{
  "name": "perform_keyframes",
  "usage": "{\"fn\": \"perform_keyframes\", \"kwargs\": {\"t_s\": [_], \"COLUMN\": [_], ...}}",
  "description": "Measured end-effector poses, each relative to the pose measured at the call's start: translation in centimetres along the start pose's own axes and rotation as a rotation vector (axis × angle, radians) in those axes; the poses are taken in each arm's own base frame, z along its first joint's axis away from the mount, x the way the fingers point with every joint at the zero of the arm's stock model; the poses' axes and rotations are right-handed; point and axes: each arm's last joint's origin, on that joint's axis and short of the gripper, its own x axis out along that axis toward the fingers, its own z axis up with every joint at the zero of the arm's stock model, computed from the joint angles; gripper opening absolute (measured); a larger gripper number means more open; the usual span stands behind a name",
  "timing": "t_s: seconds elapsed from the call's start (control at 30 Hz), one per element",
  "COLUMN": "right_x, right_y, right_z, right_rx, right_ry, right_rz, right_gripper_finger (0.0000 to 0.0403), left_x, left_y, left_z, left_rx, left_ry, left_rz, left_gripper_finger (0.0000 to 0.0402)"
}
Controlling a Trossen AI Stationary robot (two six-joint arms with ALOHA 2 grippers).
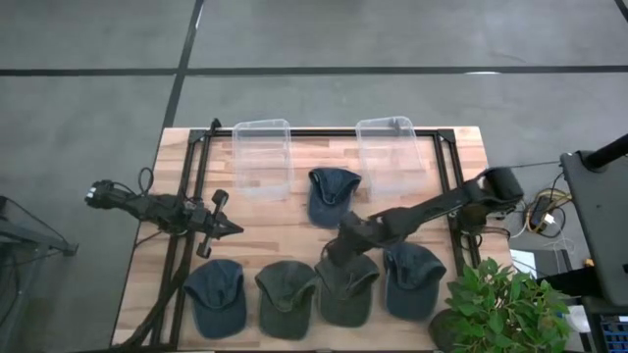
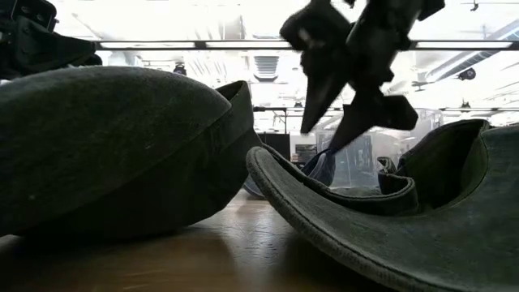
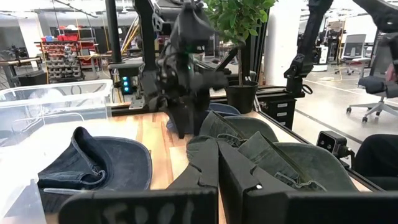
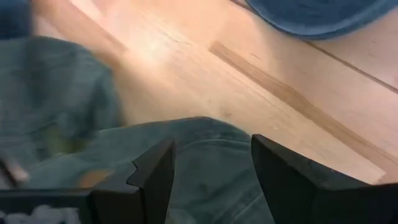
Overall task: Pick & Place hat
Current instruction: Put the top blue cap into the right transparent bin
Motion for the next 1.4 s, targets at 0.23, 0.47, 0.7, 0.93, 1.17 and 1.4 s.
{"fn": "perform_keyframes", "kwargs": {"t_s": [0.23,0.47,0.7,0.93,1.17,1.4], "right_x": [1.1,1.3,2.0,2.3,2.6,2.8], "right_y": [0.0,-1.3,-2.8,-2.3,-3.1,-3.7], "right_z": [0.2,0.3,0.1,1.2,1.7,2.3], "right_rx": [-0.004,0.179,0.346,0.345,0.333,0.27], "right_ry": [-0.071,-0.238,-0.282,-0.388,-0.412,-0.44], "right_rz": [-0.154,-0.206,-0.226,-0.131,-0.164,-0.202], "right_gripper_finger": [0.0205,0.0205,0.0205,0.0205,0.0199,0.0152], "left_x": [0.0,0.0,0.0,0.0,0.0,0.0], "left_y": [0.0,0.0,0.0,0.0,0.0,0.0], "left_z": [0.0,0.0,0.0,0.0,0.0,0.0], "left_rx": [0.0,0.0,0.0,0.0,0.0,0.0], "left_ry": [0.0,0.0,0.0,0.0,0.0,0.0], "left_rz": [0.0,0.0,-0.001,0.0,-0.001,0.0], "left_gripper_finger": [0.0,0.0,0.0,0.0,0.0,0.0]}}
